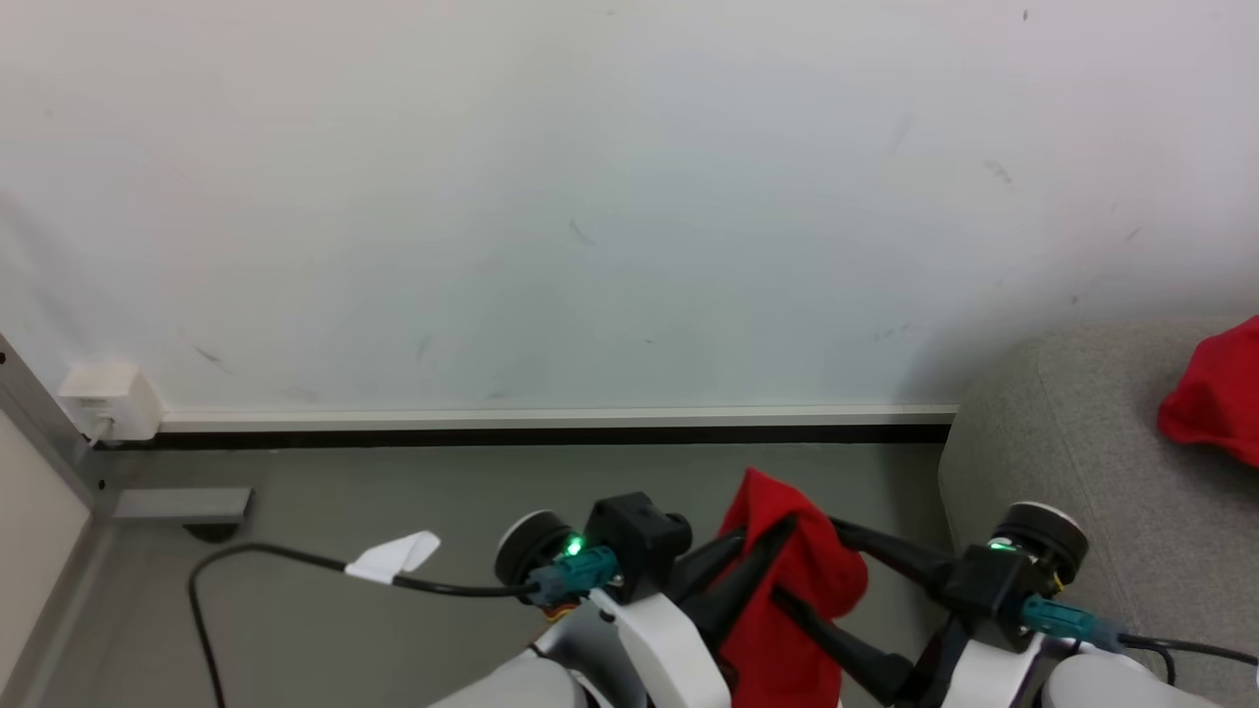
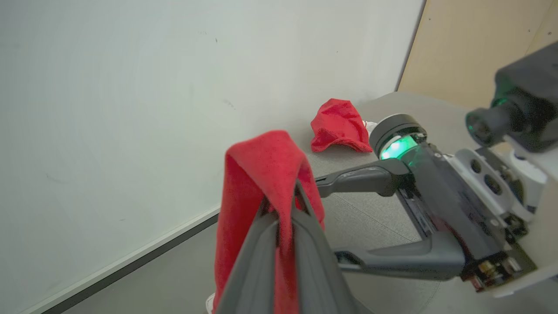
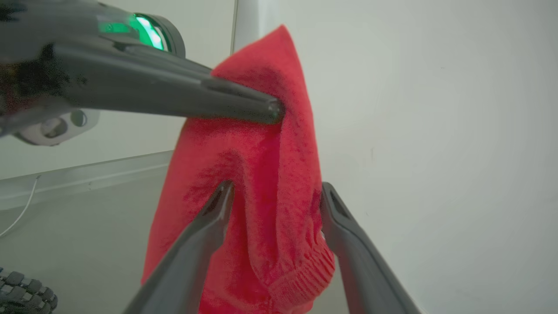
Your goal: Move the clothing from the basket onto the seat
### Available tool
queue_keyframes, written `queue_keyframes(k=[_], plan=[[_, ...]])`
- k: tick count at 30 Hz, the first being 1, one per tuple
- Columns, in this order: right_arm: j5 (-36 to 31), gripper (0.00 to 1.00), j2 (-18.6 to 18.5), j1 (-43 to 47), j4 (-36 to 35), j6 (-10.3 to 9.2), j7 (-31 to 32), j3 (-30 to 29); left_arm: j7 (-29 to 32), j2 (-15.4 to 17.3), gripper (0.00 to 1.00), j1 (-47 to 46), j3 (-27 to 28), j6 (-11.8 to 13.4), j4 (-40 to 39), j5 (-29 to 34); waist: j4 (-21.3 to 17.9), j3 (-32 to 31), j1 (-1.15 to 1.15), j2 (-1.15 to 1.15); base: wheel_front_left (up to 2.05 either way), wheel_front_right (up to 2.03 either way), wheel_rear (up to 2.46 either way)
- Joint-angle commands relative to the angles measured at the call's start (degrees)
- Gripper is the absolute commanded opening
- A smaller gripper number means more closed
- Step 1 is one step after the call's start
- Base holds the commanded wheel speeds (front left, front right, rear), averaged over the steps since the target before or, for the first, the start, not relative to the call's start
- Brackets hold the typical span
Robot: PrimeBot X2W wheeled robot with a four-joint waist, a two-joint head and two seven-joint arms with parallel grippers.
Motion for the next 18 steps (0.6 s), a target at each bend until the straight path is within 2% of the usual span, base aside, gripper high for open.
queue_keyframes(k=[1, 2, 7, 8, 9, 12, 14, 15, 16, 18], plan=[[1.46, 1.0, -0.22, -1.43, 0.19, -0.15, 0.32, 1.37, 0.21, -0.47, 0.0, -0.58, -0.15, -0.58, 0.14, -0.08, 0.02, 0.05, 0.0, 0.0, 0.0, 0.0, 0.0], [3.77, 1.0, -0.44, -3.31, 0.6, -0.15, 1.02, 4.66, 0.48, -1.17, 0.0, -0.87, -0.82, -1.57, 0.39, -0.6, 0.06, 0.14, 0.0, 0.0, 0.0, 0.0, 0.0], [9.19, 1.0, 0.48, -5.75, 2.18, -0.15, 0.71, 9.12, 0.15, -2.33, 0.0, -1.33, -1.28, -2.66, 1.08, -1.06, 0.16, 0.31, 0.0, 0.0, 0.0, 0.0, 0.0], [9.98, 0.75, 0.63, -6.16, 2.72, -0.15, 0.42, 9.72, -0.09, -2.56, 0.0, -1.35, -1.25, -2.7, 1.29, -1.07, 0.22, 0.33, 0.0, 0.0, 0.0, 0.0, 0.0], [11.18, 0.02, 0.91, -6.33, 3.35, -0.15, 0.02, 10.08, -0.21, -2.72, 0.0, -1.38, -1.21, -2.68, 1.59, -1.07, 0.26, 0.37, 0.0, 0.0, 0.0, 0.0, 0.0], [13.6, 0.0, 1.39, -6.56, 4.95, -0.15, -1.35, 10.83, -0.94, -2.72, 0.0, -1.09, -0.99, -2.22, 2.73, -0.98, 0.17, 0.52, 0.0, 0.0, 0.0, 0.0, 0.0], [14.82, 0.0, 1.58, -6.79, 5.97, -0.15, -2.54, 10.87, -1.56, -2.82, 0.31, -0.59, -0.62, -1.77, 3.31, -1.03, -0.12, 0.64, 0.0, 0.0, 0.0, 0.0, 0.0], [15.4, 0.0, 1.56, -6.82, 6.45, -0.15, -3.14, 10.39, -2.0, -2.7, 0.61, -0.4, -0.65, -1.48, 3.63, -0.81, -0.34, 0.66, 0.0, 0.0, 0.0, 0.0, 0.0], [15.96, 0.0, 1.48, -6.84, 6.73, -0.15, -3.57, 10.02, -2.14, -2.55, 1.0, -0.21, -0.63, -1.41, 3.93, -0.6, -0.62, 0.75, 0.0, 0.0, 0.0, 0.0, 0.0], [16.41, 0.0, 0.96, -7.24, 7.29, -0.15, -4.34, 9.1, -2.7, -2.43, 1.0, 0.14, -0.35, -0.85, 4.63, -0.63, -1.48, 1.1, 0.0, 0.0, 0.0, 0.0, 0.0]])
